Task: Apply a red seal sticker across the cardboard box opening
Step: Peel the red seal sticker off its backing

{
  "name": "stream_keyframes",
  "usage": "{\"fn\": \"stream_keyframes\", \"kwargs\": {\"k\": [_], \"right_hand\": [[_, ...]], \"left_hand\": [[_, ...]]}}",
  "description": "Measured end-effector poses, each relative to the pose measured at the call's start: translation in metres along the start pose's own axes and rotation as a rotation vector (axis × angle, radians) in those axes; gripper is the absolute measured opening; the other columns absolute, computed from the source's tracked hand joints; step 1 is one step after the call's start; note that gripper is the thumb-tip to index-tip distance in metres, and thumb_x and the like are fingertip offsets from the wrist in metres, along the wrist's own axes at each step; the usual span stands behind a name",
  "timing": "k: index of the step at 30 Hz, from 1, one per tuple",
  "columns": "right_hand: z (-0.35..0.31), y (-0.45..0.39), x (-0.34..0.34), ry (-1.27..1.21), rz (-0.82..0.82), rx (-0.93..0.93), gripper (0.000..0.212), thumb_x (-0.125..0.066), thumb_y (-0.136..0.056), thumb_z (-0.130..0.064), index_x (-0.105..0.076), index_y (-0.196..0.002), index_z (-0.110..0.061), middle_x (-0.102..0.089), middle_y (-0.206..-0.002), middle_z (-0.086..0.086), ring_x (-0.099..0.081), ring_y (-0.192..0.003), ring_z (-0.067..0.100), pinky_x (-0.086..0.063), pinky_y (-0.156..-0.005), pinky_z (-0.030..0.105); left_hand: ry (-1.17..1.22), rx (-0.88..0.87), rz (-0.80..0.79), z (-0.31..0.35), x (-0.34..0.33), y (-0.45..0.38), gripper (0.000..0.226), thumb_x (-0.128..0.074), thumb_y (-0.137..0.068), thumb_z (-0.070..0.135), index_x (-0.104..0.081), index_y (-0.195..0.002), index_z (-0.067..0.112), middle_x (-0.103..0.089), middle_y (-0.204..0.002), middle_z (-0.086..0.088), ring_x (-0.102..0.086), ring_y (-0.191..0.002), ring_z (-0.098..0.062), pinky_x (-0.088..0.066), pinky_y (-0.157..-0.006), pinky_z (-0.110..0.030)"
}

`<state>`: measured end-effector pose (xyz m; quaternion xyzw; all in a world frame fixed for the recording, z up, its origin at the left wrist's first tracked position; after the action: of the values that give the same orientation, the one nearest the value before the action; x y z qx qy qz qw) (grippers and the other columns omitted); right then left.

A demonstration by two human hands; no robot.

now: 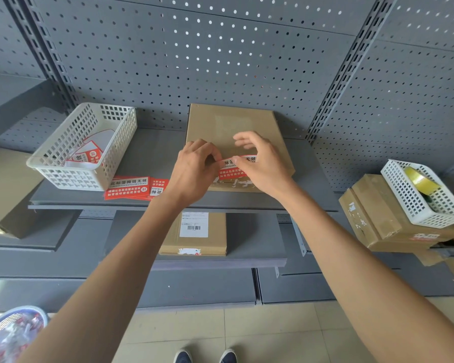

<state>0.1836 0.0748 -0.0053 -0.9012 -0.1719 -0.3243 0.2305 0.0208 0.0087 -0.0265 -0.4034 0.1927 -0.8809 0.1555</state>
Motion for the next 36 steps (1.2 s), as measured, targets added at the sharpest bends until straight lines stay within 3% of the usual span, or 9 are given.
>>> {"fn": "stream_keyframes", "kwargs": {"k": [3,8,14,20,25,28,30,32,36], "right_hand": [[-0.005,-0.002,-0.005,0.106,-0.06,0.048,0.023,-0.07,-0.086,-0.026,-0.064,-0.107,-0.032,-0.061,-0.114,-0.017,-0.052,-0.118,0.014,-0.042,-0.103,0.044],[-0.009,-0.007,-0.015,0.121,-0.042,0.11,0.007,-0.074,-0.086,-0.019,-0.07,-0.082,-0.024,-0.065,-0.104,-0.01,-0.056,-0.108,0.022,-0.046,-0.096,0.047],[-0.009,-0.002,-0.014,0.125,-0.026,0.144,0.008,-0.071,-0.087,-0.014,-0.07,-0.082,-0.02,-0.067,-0.102,-0.008,-0.055,-0.105,0.022,-0.044,-0.096,0.043],[-0.009,0.002,-0.014,0.133,-0.013,0.172,0.008,-0.069,-0.089,-0.013,-0.07,-0.085,-0.019,-0.067,-0.103,-0.008,-0.053,-0.107,0.019,-0.045,-0.095,0.039],[-0.012,0.005,-0.012,0.143,-0.016,0.193,0.008,-0.072,-0.088,-0.011,-0.069,-0.085,-0.018,-0.065,-0.107,-0.006,-0.052,-0.109,0.018,-0.042,-0.095,0.03],[-0.015,0.009,-0.011,0.184,-0.02,0.207,0.018,-0.073,-0.085,-0.011,-0.064,-0.099,-0.018,-0.061,-0.111,-0.005,-0.05,-0.11,0.016,-0.037,-0.091,0.023],[-0.018,0.01,-0.011,0.191,-0.03,0.2,0.03,-0.073,-0.084,-0.01,-0.059,-0.11,-0.018,-0.059,-0.114,-0.004,-0.048,-0.111,0.016,-0.038,-0.09,0.024],[-0.019,0.009,-0.013,0.22,-0.044,0.21,0.029,-0.073,-0.085,-0.011,-0.06,-0.11,-0.018,-0.058,-0.118,-0.003,-0.047,-0.114,0.018,-0.04,-0.094,0.028],[-0.017,0.01,-0.02,0.267,-0.029,0.233,0.007,-0.073,-0.088,-0.011,-0.066,-0.086,-0.012,-0.061,-0.114,0.0,-0.05,-0.111,0.025,-0.046,-0.093,0.041]], "left_hand": [[-0.01,-0.02,0.0,0.0,0.0,0.001,0.009,-0.072,-0.09,0.02,-0.066,-0.09,0.014,-0.056,-0.093,0.008,-0.048,-0.089,-0.022,-0.041,-0.081,-0.036],[-0.009,-0.032,-0.014,0.0,0.004,0.001,0.015,-0.064,-0.092,0.026,-0.068,-0.094,0.012,-0.058,-0.097,0.004,-0.053,-0.089,-0.024,-0.044,-0.077,-0.035],[-0.023,-0.023,0.038,0.001,0.008,0.009,0.019,-0.071,-0.089,0.008,-0.069,-0.107,0.009,-0.069,-0.106,-0.004,-0.065,-0.088,-0.023,-0.056,-0.079,-0.039],[-0.059,-0.086,0.062,0.001,0.006,0.012,0.01,-0.077,-0.086,0.014,-0.07,-0.091,0.009,-0.067,-0.1,-0.003,-0.065,-0.079,-0.026,-0.056,-0.069,-0.042],[-0.048,-0.104,0.078,0.003,0.006,0.013,0.007,-0.076,-0.085,0.01,-0.071,-0.089,0.009,-0.067,-0.101,-0.004,-0.064,-0.08,-0.026,-0.056,-0.07,-0.041],[-0.048,-0.118,0.068,0.001,0.005,0.013,0.006,-0.074,-0.085,0.008,-0.07,-0.09,0.011,-0.066,-0.102,-0.003,-0.064,-0.081,-0.026,-0.056,-0.071,-0.041],[-0.053,-0.126,0.059,0.0,0.005,0.013,0.006,-0.072,-0.086,0.009,-0.069,-0.091,0.011,-0.065,-0.103,-0.003,-0.063,-0.081,-0.026,-0.056,-0.071,-0.042],[-0.05,-0.132,0.06,0.0,0.005,0.014,0.006,-0.071,-0.086,0.008,-0.069,-0.091,0.011,-0.065,-0.103,-0.003,-0.063,-0.082,-0.027,-0.056,-0.071,-0.042],[-0.037,-0.139,0.061,0.0,0.006,0.014,0.007,-0.073,-0.085,0.009,-0.07,-0.091,0.011,-0.066,-0.102,-0.002,-0.064,-0.083,-0.026,-0.056,-0.073,-0.041]]}}
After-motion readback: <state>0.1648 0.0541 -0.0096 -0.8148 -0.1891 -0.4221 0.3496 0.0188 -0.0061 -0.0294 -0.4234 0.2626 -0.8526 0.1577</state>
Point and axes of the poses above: each hand's wrist, its own y-axis away from the middle knuckle, its own x-axis out of the back of the hand, z = x × y, the point moved 4 cm from there along -y, towards the middle knuckle
